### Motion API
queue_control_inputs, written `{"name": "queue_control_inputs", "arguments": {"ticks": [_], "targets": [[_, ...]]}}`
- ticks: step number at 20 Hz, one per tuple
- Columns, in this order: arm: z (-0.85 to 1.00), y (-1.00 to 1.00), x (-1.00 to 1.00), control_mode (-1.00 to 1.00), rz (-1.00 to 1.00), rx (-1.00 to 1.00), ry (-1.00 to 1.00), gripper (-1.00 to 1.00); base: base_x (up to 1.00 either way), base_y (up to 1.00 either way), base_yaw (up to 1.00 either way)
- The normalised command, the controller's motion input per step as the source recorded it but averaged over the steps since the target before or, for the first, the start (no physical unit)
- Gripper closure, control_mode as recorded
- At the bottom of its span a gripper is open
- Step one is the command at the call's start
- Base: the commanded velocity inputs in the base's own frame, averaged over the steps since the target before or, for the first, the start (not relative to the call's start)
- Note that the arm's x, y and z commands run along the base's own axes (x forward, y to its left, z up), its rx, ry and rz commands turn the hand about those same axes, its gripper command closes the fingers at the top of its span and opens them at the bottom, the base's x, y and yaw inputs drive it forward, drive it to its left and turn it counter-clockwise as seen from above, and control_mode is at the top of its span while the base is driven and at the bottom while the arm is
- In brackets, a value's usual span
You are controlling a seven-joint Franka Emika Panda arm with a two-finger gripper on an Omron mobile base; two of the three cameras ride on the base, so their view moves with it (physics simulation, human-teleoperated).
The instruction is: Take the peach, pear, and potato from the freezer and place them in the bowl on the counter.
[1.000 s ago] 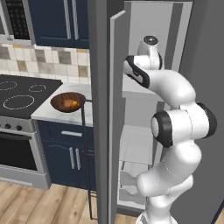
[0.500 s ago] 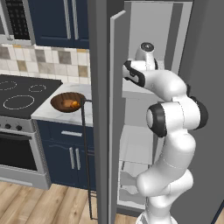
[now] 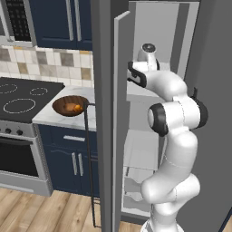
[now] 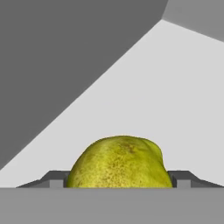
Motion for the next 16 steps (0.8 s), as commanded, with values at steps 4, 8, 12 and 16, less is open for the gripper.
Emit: {"name": "queue_control_inputs", "arguments": {"ticks": [4, 8, 12, 16], "targets": [[0.02, -0.02, -0.49, -1.00, 0.00, 0.01, -0.02, 1.00, 0.00, 0.00, 0.00], [0.69, -0.10, -1.00, -1.00, -0.03, 0.05, -0.07, 1.00, 0.00, 0.00, 0.00], [0.62, -0.13, -1.00, -1.00, 0.00, 0.02, -0.14, 1.00, 0.00, 0.00, 0.00], [0.06, 0.01, -1.00, -1.00, 0.00, 0.00, -0.01, 1.00, 0.00, 0.00, 0.00]]}}
